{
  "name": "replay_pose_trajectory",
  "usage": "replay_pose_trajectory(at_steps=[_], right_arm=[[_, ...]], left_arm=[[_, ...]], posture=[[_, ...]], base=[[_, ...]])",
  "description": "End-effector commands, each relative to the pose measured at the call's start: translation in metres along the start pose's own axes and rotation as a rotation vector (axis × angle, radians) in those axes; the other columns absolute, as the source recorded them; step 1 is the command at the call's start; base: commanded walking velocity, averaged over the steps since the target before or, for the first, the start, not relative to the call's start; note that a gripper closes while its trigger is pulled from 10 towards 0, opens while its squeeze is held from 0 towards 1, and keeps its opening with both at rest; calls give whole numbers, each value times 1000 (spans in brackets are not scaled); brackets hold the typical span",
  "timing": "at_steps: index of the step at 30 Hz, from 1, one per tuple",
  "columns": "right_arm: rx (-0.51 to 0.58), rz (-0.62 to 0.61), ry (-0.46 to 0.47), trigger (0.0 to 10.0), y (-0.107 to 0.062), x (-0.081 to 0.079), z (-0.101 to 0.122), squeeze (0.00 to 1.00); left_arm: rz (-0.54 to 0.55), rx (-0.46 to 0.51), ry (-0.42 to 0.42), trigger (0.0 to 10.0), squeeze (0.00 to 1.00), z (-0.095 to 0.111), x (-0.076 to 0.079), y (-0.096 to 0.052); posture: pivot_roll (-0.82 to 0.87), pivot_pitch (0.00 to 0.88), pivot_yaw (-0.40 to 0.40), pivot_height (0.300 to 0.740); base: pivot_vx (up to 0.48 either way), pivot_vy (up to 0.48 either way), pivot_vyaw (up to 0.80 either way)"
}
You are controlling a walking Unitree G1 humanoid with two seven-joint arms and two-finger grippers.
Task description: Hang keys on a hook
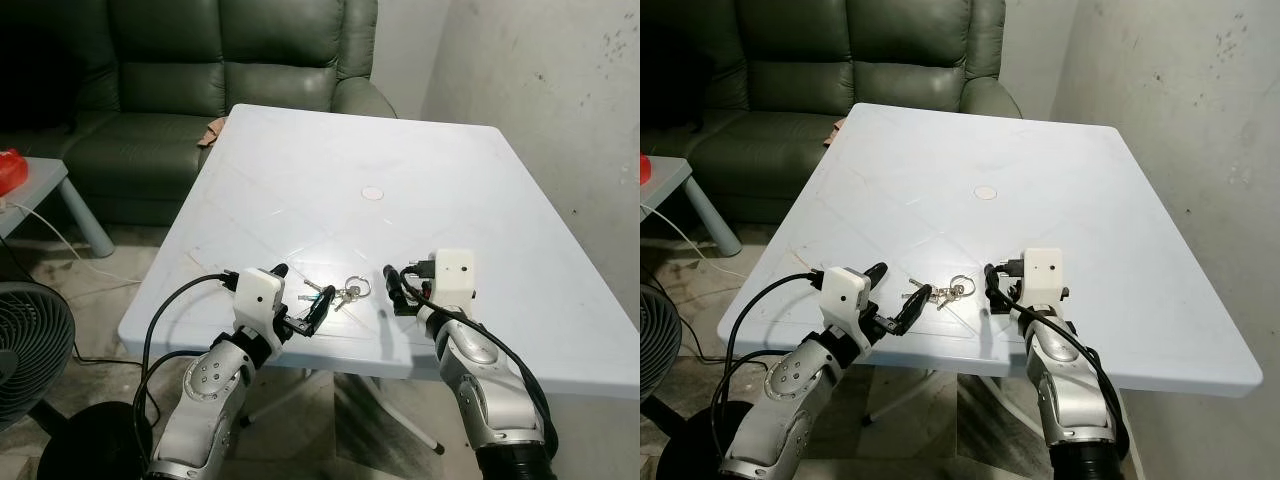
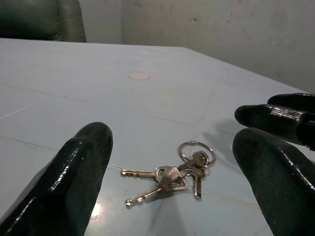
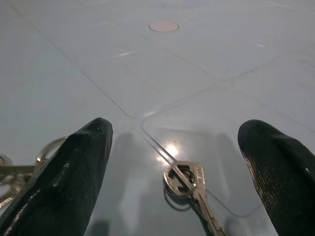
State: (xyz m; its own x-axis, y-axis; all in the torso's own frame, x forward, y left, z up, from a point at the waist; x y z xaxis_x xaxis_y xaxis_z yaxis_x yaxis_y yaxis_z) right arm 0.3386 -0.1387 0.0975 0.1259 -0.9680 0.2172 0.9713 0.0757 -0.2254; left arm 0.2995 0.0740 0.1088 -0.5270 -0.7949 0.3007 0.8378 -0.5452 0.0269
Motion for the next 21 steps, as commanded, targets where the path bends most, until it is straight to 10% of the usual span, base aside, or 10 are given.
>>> replay_pose_trajectory(at_steps=[1,10,21], right_arm=[[-26,-16,-15,10000,-1,2,-6,0],[-38,-16,-39,9294,-3,1,-11,0],[-52,5,-10,2510,-4,-13,-19,0]], left_arm=[[-21,-16,0,10000,0,-3,6,-1],[-54,-47,-5,10000,0,-11,16,-2],[-52,-46,-7,10000,0,-9,15,-2]], posture=[[40,5,-61,711],[27,6,-51,711],[27,22,-51,711]], base=[[0,0,0],[0,0,0],[0,0,0]])
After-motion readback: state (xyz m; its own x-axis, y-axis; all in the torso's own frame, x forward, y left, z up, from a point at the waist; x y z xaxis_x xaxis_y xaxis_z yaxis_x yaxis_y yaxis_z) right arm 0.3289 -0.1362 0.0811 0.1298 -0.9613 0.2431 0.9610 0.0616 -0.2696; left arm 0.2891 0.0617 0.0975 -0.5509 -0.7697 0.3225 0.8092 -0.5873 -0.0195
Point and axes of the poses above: a point about 5 cm out from each wrist's last joint towards the gripper, its own y axis pointing out of the wrist towards the gripper, its own z axis along the axis of the wrist's last joint, x = y × z, the point moved 3 cm from there along y, pointing out of the wrist towards the gripper, and after that the axes turned 14 degrees about -y, right-handed, at the moved point
